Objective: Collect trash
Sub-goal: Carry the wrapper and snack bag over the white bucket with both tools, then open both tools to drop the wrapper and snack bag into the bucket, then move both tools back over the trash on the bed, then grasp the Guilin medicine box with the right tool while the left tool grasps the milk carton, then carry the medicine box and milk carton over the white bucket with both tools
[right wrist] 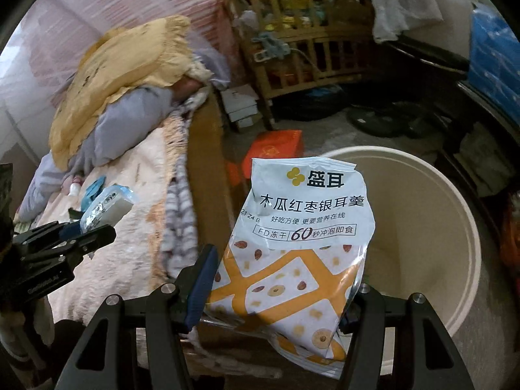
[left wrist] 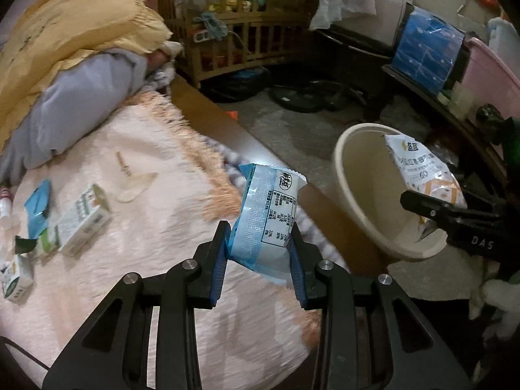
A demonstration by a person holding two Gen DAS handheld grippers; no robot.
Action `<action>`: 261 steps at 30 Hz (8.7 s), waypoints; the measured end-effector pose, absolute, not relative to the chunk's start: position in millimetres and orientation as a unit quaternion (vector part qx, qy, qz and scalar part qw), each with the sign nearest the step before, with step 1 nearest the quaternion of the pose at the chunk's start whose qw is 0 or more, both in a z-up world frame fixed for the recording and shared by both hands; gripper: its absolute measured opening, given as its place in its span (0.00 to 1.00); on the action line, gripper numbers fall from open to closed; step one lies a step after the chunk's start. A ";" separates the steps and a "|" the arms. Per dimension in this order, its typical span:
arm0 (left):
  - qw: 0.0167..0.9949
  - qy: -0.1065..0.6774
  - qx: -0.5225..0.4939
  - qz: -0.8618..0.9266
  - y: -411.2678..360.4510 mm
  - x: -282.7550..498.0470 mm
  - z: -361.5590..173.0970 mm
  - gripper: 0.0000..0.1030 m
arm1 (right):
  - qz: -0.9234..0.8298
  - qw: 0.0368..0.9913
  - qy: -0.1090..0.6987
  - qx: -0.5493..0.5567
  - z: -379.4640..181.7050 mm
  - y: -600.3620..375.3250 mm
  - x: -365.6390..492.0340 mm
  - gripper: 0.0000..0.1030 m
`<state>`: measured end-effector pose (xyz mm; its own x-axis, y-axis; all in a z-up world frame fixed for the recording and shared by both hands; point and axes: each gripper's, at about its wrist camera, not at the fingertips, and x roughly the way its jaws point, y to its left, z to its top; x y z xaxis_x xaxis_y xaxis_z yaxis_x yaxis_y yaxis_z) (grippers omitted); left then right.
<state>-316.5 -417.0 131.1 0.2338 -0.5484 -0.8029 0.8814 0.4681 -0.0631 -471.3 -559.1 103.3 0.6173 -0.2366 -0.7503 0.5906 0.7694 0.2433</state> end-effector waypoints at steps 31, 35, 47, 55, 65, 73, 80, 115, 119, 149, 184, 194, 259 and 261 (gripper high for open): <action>0.708 0.413 0.223 -0.527 -518.2 -368.9 99.3 0.31 | -0.305 0.831 0.359 0.296 62.9 -620.7 -526.1 0.57; 0.702 0.420 0.213 -0.534 -523.3 -368.4 99.0 0.31 | -0.311 0.827 0.358 0.302 61.1 -624.2 -529.1 0.57; 0.675 0.441 0.172 -0.565 -527.6 -368.4 101.3 0.51 | -0.330 0.816 0.347 0.323 58.3 -632.7 -538.0 0.75; 0.695 0.433 0.182 -0.545 -510.4 -360.9 105.6 0.51 | -0.319 0.822 0.353 0.312 58.1 -627.0 -532.0 0.76; 0.739 0.408 0.203 -0.496 -469.8 -338.2 111.6 0.51 | -0.291 0.847 0.357 0.266 65.5 -601.4 -509.2 0.75; 0.775 0.386 0.204 -0.457 -423.7 -307.0 124.2 0.52 | -0.253 0.868 0.356 0.238 79.0 -566.4 -476.1 0.75; 0.797 0.389 0.185 -0.423 -383.3 -273.5 130.4 0.52 | -0.200 0.881 0.368 0.220 84.5 -523.8 -429.6 0.75; 0.886 0.436 0.103 -0.124 -99.0 -38.8 84.0 0.52 | -0.035 0.885 0.448 0.119 69.6 -363.4 -243.3 0.76; 0.885 0.449 0.086 -0.085 -77.8 15.1 72.9 0.51 | -0.030 0.882 0.454 0.121 63.8 -364.3 -225.2 0.76; 0.828 0.486 0.039 -0.278 -72.7 -67.6 85.3 0.52 | 0.009 0.853 0.520 -0.035 51.3 -341.1 -121.3 0.83; 0.820 0.491 0.097 -0.277 -140.7 -98.9 62.2 0.50 | 0.027 0.871 0.489 -0.033 61.2 -341.2 -205.1 0.51; 0.822 0.458 0.112 -0.320 -191.0 -151.8 96.3 0.50 | -0.034 0.901 0.427 0.067 89.9 -362.5 -263.0 0.51; 0.706 0.406 0.222 -0.537 -485.4 -372.3 123.2 0.50 | -0.301 0.856 0.345 0.241 84.2 -588.8 -529.0 0.51; 0.703 0.408 0.221 -0.539 -490.5 -373.1 121.7 0.50 | -0.305 0.853 0.346 0.246 80.5 -593.1 -530.6 0.51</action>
